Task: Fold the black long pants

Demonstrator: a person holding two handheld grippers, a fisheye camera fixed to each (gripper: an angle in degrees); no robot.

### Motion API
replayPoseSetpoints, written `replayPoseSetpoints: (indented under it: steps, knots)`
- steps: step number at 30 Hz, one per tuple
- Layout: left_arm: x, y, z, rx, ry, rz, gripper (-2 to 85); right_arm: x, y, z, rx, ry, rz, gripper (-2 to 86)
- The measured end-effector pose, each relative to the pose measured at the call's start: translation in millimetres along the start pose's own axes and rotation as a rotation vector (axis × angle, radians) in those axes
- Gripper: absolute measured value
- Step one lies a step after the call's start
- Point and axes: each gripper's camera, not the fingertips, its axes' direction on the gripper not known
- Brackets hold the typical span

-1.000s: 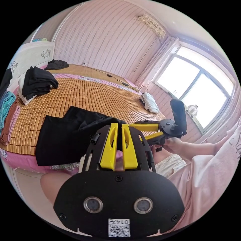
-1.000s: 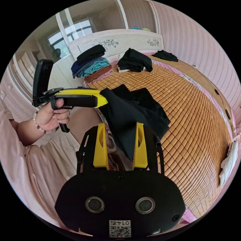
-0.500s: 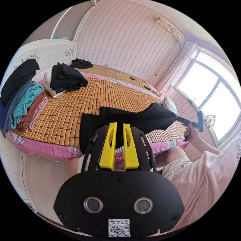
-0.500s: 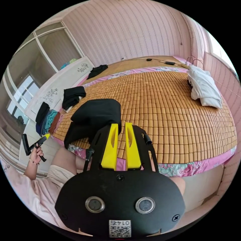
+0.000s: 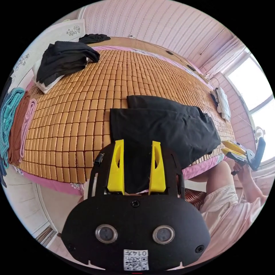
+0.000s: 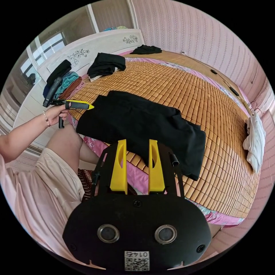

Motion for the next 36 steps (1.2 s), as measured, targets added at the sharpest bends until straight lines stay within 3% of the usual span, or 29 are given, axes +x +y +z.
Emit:
replayPoseSetpoints:
  steps: [3, 8, 11, 13, 17, 21, 25, 30, 36]
  knots:
    - [32, -38, 6, 0.002, -0.047, 0.108, 13.7, -1, -9, 8, -0.058, 0.001, -0.039, 13.1]
    - [69, -82, 50, -0.195, -0.11, 0.191, 14.1, 3, -6, -1, -0.072, -0.042, -0.026, 13.3]
    - [88, -84, 46, -0.14, -0.146, 0.259, 13.1, 11, 7, -13, -0.055, -0.059, 0.004, 12.9]
    - [98, -81, 37, -0.11, -0.138, 0.312, 4.1, 21, 18, -22, -0.057, -0.094, 0.041, 12.7]
    - [119, -78, 2, -0.007, -0.136, 0.336, -0.4, 37, 27, -40, -0.021, -0.192, 0.089, 12.4]
    - [178, -40, -59, 0.224, -0.054, 0.535, -0.9, 64, 43, -72, 0.202, -0.492, 0.283, 13.3]
    - [235, 1, -76, 0.23, 0.053, 0.711, -0.9, 81, 61, -69, 0.204, -0.713, 0.452, 14.2]
    - [273, 16, -72, 0.183, 0.092, 0.791, -0.2, 66, 76, -61, -0.041, -0.652, 0.414, 5.9]
    - [254, -16, -116, 0.221, 0.15, 0.726, 2.6, 89, 120, -137, 0.051, -0.548, 0.393, 0.7]
